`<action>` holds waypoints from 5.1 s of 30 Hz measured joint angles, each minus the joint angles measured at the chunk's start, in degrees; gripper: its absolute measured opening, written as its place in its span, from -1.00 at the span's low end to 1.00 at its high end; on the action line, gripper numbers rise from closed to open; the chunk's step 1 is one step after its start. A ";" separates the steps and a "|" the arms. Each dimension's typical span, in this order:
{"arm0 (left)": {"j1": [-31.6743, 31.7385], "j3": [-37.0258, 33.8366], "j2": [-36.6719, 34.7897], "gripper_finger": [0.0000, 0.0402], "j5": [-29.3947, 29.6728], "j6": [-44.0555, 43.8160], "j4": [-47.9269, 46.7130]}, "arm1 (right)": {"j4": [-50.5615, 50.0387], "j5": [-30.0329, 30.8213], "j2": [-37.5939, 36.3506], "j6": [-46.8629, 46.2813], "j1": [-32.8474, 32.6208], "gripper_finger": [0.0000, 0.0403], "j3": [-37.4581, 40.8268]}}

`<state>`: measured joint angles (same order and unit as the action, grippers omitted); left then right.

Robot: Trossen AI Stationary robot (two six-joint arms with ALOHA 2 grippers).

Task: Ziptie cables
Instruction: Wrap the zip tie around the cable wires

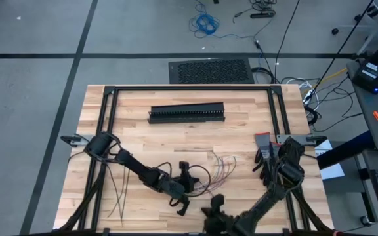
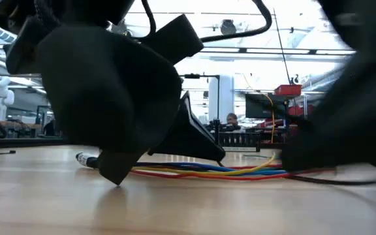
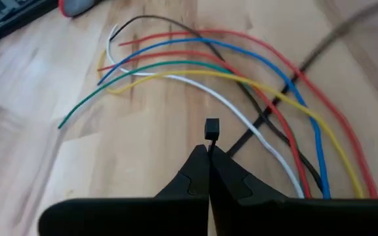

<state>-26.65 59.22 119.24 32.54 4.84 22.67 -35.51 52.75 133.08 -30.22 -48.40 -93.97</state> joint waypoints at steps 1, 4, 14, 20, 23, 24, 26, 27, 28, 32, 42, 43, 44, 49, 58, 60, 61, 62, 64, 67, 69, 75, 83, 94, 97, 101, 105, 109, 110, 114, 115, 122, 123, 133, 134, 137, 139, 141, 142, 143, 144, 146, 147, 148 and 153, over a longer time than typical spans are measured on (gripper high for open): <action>0.00 0.00 -0.11 -1.00 0.11 0.55 -0.21 | -0.97 0.05 -0.43 -0.94 0.68 -1.00 0.02; 0.04 0.02 -0.17 -1.00 0.46 1.88 -0.33 | -0.70 -0.68 -1.73 -2.37 2.88 -1.00 0.02; -0.73 -0.01 -7.50 -1.00 6.80 5.06 -6.45 | 4.66 -6.55 -5.78 -6.73 5.38 -1.00 0.00; -1.65 -1.47 -11.90 -1.00 6.86 6.03 -7.05 | 5.40 -6.62 -7.11 -12.05 5.37 -1.00 -0.02; -2.02 -1.64 -11.72 -1.00 6.84 5.88 -8.03 | 7.20 -6.66 -7.11 -15.26 6.07 -1.00 1.05; -2.13 -1.64 -11.41 -1.00 6.86 5.45 -7.91 | 8.25 -6.67 -7.11 -15.94 6.25 -1.00 1.56; -2.39 -1.64 -10.81 -1.00 6.85 4.63 -8.15 | 10.68 -7.41 -7.11 -17.28 6.77 -1.00 2.99; -2.57 -1.64 -10.67 -1.00 6.81 4.53 -8.66 | 12.16 -8.09 -7.11 -17.55 7.02 -1.00 3.80; -2.78 -1.65 -10.63 -1.00 6.82 4.51 -8.86 | 13.59 -8.63 -7.11 -17.63 7.23 -1.00 4.54; -3.60 -1.63 -10.69 -1.00 6.84 4.48 -7.79 | 19.67 -12.65 -7.11 -16.59 8.41 -1.00 6.77; -7.27 -1.62 -10.69 -1.00 6.54 2.95 -6.74 | 26.31 -17.99 -7.41 -16.28 10.94 -1.00 11.71; -7.76 -1.62 -10.69 -1.00 6.62 2.94 -6.89 | 28.00 -18.59 -7.94 -16.44 11.01 -1.00 12.64; -8.14 -1.62 -10.69 -1.00 6.72 2.97 -7.09 | 30.38 -18.87 -8.66 -16.35 11.09 -1.00 13.76; -8.74 -1.62 -10.45 -1.00 9.03 3.01 -6.95 | 44.84 -20.26 -13.45 -13.86 11.11 -1.00 21.10; -8.59 -1.60 -10.43 -1.00 10.51 4.36 -6.15 | 58.87 -24.62 -15.77 -13.82 12.47 -1.00 32.55; -8.57 -1.60 -10.43 -1.00 10.53 4.35 -6.17 | 59.31 -24.39 -15.77 -12.17 12.48 -0.99 33.40; -8.57 -1.60 -10.43 -1.00 10.55 4.35 -6.11 | 59.46 -24.39 -15.77 -10.89 12.45 -0.98 33.51; -8.57 -1.60 -10.43 -1.00 10.56 4.38 -6.00 | 59.99 -24.39 -15.77 -9.65 12.44 -0.96 33.51; -8.44 -1.60 -10.41 -1.00 10.58 4.48 -6.05 | 62.67 -24.41 -15.77 -6.49 12.30 -0.87 33.51; -7.80 -1.60 -10.41 -1.00 10.57 4.13 -6.22 | 68.20 -24.61 -15.95 -0.15 11.93 -0.65 33.51; -7.25 -1.60 -10.41 -1.00 10.52 3.30 -6.52 | 69.14 -24.59 -16.97 2.25 11.58 -0.48 33.51; -6.09 -1.60 -10.04 -1.00 9.04 2.00 -6.48 | 66.81 -24.18 -22.98 6.16 9.63 -0.06 33.51; -5.26 -1.57 -6.65 -1.00 5.75 -1.58 -3.28 | 41.25 -16.80 -30.58 -9.08 2.50 -0.06 33.45; -5.77 -1.16 -5.05 -1.00 4.75 -3.86 3.43 | 41.34 -11.78 -20.15 -21.20 -8.08 -0.20 31.43; -5.73 -1.16 -5.05 -1.00 4.01 -5.60 3.21 | 41.12 -11.78 -15.32 -23.79 -8.68 -0.20 29.24; -6.14 -1.16 -5.05 -1.00 3.93 -6.77 3.20 | 40.89 -11.17 -8.42 -23.36 -8.58 -0.20 22.66; -6.21 -1.16 -5.07 -1.00 3.86 -9.05 2.77 | 35.67 -8.61 -2.84 -20.98 -8.46 -0.20 14.81; -6.12 -1.18 -5.07 -1.00 3.82 -9.09 2.38 | 26.98 -6.11 0.08 -21.64 -8.65 -0.20 8.95; -6.15 -1.18 -5.07 -1.00 3.81 -9.11 2.48 | 25.57 -5.31 0.39 -21.80 -8.93 -0.20 8.21; -6.10 -1.18 -5.07 -1.00 3.72 -10.06 2.32 | 23.15 -1.49 0.63 -18.51 -9.20 -0.20 7.65; -6.08 -1.19 -5.07 -1.00 3.72 -10.19 2.29 | 23.23 -1.24 0.63 -17.43 -9.20 -0.20 7.63; -6.05 -1.20 -5.09 -1.00 3.73 -10.56 2.37 | 22.68 -1.57 0.54 -12.08 -8.27 -0.20 7.52; -6.05 -1.20 -5.09 -1.00 3.73 -10.56 2.37 | 22.76 -1.59 0.52 -11.01 -8.11 -0.20 7.52; -6.05 -1.20 -5.09 -1.00 3.76 -10.62 2.54 | 25.27 0.51 0.47 -0.20 -6.10 -0.20 7.66; -6.05 -1.20 -5.09 -1.00 3.78 -10.63 2.53 | 24.35 2.24 0.52 0.44 -5.38 -0.20 7.99; -6.05 -1.20 -5.09 -1.00 3.80 -10.89 2.43 | 24.68 4.20 0.78 1.01 -4.37 -0.21 7.91; -6.05 -1.20 -5.09 -1.00 3.80 -11.00 2.30 | 25.04 3.60 0.78 1.34 -4.42 -0.25 7.90; -6.05 -1.20 -5.09 -1.00 3.80 -11.02 2.31 | 25.14 3.26 0.78 1.35 -4.44 -0.30 7.90; -6.05 -1.20 -5.10 -1.00 3.82 -11.01 2.32 | 25.28 3.22 0.77 1.34 -4.31 -0.33 7.89; -6.05 -1.20 -5.09 -1.00 3.80 -11.00 2.30 | 25.27 3.19 0.78 1.33 -4.26 -0.36 7.89; -6.05 -1.20 -5.10 -1.00 3.82 -11.00 2.26 | 25.29 2.99 0.76 1.31 -4.19 -0.40 7.89; -6.05 -1.20 -5.09 -1.00 3.82 -11.00 2.28 | 25.66 2.92 0.76 1.49 -4.23 -0.48 7.89; -6.05 -1.20 -5.09 -1.00 3.82 -10.93 2.32 | 25.98 2.81 0.76 1.57 -4.35 -0.52 7.87; -6.04 -1.20 -5.11 -1.00 3.82 -10.76 2.34 | 26.01 2.73 0.76 1.58 -4.37 -0.56 7.87; -6.05 -1.20 -5.10 -1.00 3.84 -10.76 2.35 | 26.19 2.39 0.76 2.49 -4.41 -0.70 7.82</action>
<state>-32.71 58.02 114.15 36.38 -5.91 25.02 -9.32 55.14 133.84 -27.73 -52.82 -86.16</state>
